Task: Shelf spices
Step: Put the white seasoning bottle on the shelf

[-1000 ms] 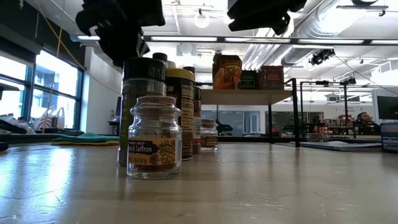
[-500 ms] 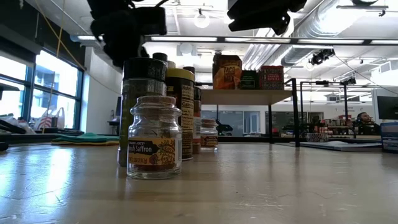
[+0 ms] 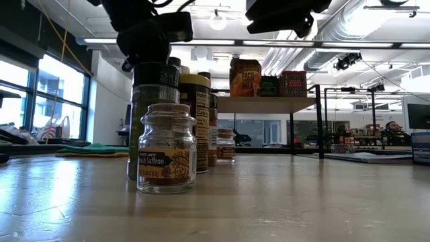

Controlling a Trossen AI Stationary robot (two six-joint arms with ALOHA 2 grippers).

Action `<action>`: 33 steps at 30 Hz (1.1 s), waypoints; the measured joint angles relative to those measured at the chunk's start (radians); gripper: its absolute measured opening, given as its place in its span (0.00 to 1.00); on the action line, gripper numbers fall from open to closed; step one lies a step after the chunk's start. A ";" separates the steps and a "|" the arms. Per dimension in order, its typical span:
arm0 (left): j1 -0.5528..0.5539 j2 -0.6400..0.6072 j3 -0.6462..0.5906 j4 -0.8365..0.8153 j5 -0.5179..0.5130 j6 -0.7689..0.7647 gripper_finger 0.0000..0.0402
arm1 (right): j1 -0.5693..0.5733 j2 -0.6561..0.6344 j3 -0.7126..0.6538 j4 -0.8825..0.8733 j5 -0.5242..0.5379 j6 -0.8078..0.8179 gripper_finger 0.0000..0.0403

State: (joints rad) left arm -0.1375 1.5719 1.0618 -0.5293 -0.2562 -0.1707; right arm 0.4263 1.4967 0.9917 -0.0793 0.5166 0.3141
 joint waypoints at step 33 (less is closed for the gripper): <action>0.133 -0.004 0.483 -0.341 0.033 0.180 0.49 | 0.002 0.000 0.000 -0.001 0.000 0.000 0.35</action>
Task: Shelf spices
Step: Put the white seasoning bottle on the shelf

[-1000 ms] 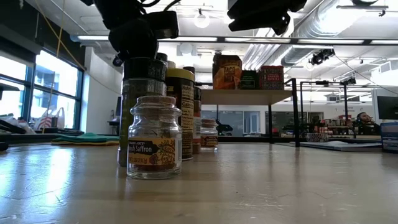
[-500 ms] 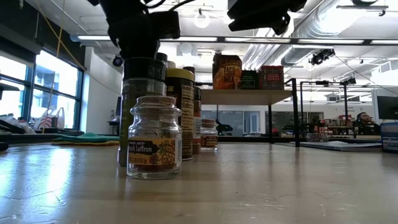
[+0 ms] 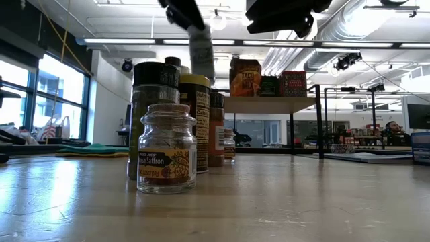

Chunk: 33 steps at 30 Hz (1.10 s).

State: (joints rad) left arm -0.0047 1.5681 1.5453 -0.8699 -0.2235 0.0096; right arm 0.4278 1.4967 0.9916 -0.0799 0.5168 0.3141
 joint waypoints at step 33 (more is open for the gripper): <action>0.449 0.102 0.133 0.003 0.187 0.336 0.53 | -0.002 0.000 0.000 0.016 0.010 -0.001 0.35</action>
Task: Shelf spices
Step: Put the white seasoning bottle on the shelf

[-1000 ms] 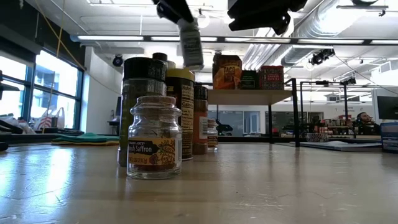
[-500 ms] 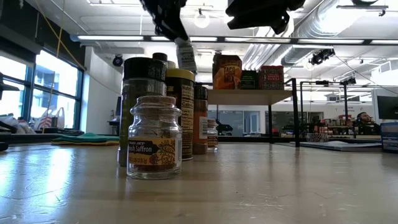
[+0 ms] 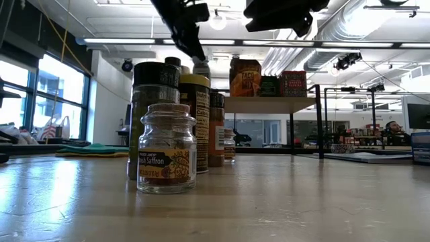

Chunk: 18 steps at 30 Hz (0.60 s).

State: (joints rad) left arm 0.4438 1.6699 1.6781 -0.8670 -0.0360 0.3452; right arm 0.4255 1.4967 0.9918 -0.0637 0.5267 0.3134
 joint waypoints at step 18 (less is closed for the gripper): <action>0.000 0.001 0.000 0.027 -0.180 0.138 0.67 | 0.000 0.000 0.000 -0.003 0.001 0.001 0.35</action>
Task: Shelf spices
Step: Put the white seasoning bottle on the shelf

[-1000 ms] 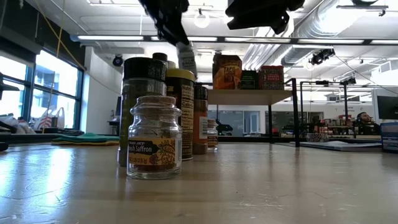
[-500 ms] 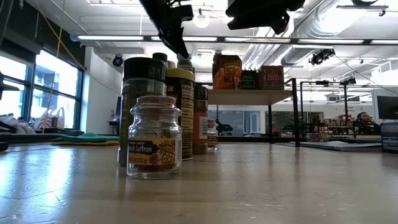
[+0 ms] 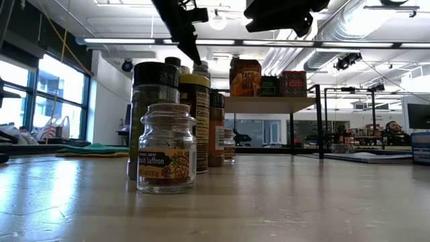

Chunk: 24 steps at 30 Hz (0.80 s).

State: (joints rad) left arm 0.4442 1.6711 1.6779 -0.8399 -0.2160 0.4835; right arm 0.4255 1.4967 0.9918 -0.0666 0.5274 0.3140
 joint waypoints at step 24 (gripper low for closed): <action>0.003 0.000 0.000 0.091 -0.138 0.117 0.67 | 0.000 0.000 0.000 -0.001 -0.005 0.003 0.35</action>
State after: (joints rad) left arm 0.4469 1.6711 1.6779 -0.7493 -0.3538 0.6002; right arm 0.4259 1.4963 0.9920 -0.0673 0.5220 0.3172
